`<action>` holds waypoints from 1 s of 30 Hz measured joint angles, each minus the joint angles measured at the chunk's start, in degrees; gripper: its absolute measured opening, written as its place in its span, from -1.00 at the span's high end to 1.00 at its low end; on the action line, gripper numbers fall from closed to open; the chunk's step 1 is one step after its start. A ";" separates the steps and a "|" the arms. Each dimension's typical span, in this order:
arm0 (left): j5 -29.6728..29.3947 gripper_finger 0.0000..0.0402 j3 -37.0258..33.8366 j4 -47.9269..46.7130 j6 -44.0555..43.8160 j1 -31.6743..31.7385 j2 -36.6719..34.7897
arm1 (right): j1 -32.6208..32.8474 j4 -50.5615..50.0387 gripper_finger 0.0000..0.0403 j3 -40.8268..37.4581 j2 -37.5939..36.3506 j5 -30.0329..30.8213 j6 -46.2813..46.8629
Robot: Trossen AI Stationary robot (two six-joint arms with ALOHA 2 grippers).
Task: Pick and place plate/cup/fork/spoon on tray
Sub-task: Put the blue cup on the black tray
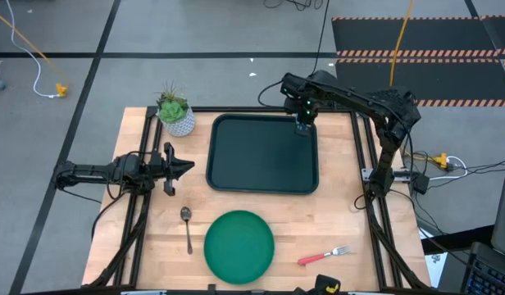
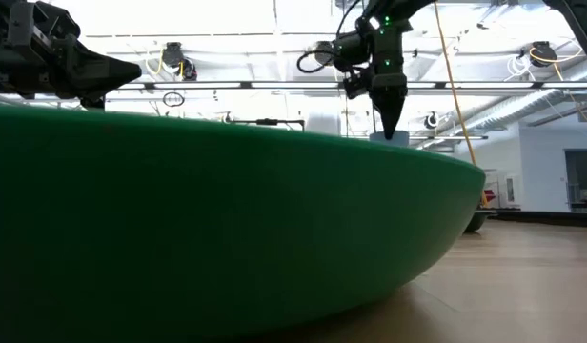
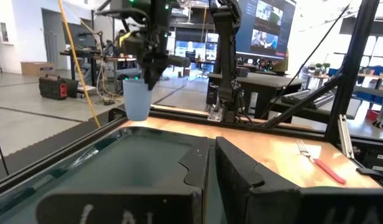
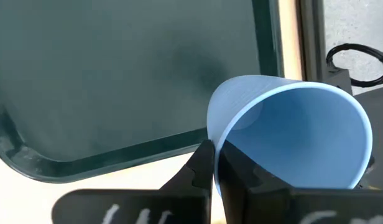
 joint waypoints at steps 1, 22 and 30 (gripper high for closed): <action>0.00 0.85 0.00 0.00 0.00 0.00 0.02 | 0.00 0.67 1.00 -0.80 0.00 0.02 0.00; 0.02 0.85 0.00 0.00 0.07 0.02 0.02 | 0.00 11.11 1.00 -11.12 -0.02 0.02 -1.51; 0.03 0.85 0.00 0.02 0.33 0.00 0.02 | -0.02 13.84 1.00 -13.85 -0.02 0.00 -1.99</action>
